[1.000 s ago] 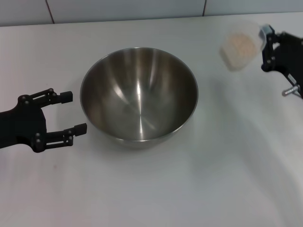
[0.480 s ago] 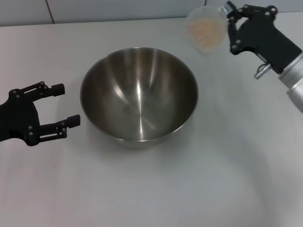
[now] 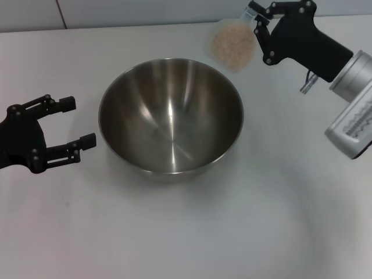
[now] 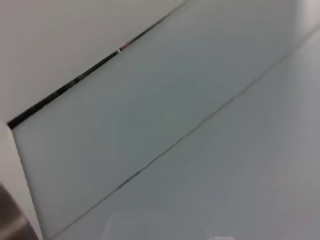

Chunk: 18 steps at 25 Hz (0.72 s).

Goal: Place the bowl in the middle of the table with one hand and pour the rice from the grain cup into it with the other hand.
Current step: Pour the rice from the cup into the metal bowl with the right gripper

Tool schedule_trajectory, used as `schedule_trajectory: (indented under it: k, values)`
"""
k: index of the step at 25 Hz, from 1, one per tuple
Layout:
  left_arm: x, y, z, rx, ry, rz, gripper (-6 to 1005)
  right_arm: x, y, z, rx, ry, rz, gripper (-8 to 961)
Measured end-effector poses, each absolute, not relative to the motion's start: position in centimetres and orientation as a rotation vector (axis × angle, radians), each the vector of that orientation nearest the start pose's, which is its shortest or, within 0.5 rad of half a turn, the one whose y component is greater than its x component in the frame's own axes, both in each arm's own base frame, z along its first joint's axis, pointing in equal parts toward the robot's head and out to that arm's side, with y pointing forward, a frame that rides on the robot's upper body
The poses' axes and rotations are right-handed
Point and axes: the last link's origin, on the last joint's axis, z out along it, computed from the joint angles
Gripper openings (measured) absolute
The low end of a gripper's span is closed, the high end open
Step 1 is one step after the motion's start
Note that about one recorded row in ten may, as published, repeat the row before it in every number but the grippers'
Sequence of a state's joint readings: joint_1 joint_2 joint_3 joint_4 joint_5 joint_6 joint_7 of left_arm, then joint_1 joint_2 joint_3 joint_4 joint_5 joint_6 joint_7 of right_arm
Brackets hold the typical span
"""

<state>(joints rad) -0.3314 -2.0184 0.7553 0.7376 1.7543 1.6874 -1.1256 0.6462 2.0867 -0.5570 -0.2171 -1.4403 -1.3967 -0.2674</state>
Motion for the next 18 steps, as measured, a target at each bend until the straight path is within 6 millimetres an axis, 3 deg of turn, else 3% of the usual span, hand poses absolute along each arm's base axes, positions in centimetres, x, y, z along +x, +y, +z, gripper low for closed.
schedule_trajectory:
  k: [10,18]
  values:
    - [-29.0,28.8,4.8,-2.589,-0.315,-0.828,835,21.6,37.8,-1.9,-1.801,-1.006,0.345,6]
    - [-29.0,28.5,4.5,-2.591,-0.324,-0.836,834,21.7,37.3,-2.6,-1.702,-1.21,0.224,7]
